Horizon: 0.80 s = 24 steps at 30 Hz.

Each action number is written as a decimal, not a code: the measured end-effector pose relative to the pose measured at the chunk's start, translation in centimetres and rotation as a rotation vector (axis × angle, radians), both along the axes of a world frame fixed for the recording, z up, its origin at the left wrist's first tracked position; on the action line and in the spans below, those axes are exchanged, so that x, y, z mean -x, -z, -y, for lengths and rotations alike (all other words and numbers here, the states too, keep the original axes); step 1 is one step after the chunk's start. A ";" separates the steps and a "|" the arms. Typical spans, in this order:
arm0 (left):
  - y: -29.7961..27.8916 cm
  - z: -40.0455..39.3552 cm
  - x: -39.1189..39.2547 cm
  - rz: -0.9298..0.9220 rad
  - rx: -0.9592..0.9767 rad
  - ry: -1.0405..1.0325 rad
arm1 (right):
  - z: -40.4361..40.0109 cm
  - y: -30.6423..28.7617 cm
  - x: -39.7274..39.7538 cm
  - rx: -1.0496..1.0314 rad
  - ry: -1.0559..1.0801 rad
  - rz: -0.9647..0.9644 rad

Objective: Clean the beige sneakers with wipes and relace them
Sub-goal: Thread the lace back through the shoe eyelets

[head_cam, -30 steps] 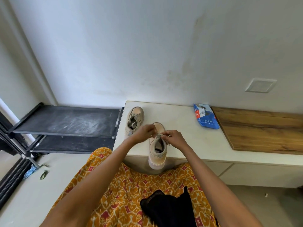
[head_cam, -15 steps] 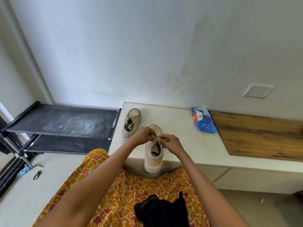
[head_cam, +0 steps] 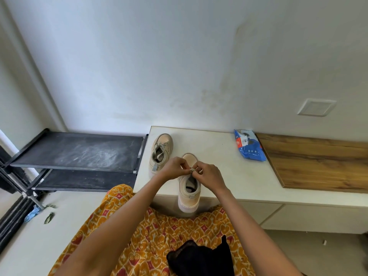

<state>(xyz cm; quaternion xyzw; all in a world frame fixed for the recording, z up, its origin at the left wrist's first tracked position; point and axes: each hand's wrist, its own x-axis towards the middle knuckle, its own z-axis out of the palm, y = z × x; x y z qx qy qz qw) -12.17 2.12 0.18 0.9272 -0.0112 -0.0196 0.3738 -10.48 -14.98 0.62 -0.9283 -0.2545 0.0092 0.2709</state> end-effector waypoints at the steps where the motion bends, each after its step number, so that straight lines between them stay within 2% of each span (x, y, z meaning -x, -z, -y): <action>1: 0.1 0.0 0.1 -0.004 0.025 -0.013 | -0.1 0.1 0.0 0.003 0.005 0.012; 5: 0.6 0.6 0.3 0.020 0.080 -0.076 | 0.2 0.0 -0.4 -0.020 -0.007 -0.059; 9: 1.1 0.8 0.4 0.034 0.143 -0.124 | -0.3 -0.5 -0.5 0.076 -0.016 0.020; 16: -0.3 -1.2 0.3 -0.173 0.326 -0.046 | -1.8 0.6 -0.2 0.128 0.027 0.204; 21: -0.1 -0.8 -0.2 -0.281 0.375 -0.081 | -1.6 1.3 0.5 0.065 0.059 0.224; 24: 0.4 -0.6 0.0 -0.279 0.485 -0.049 | -1.7 1.4 0.6 0.057 0.064 0.227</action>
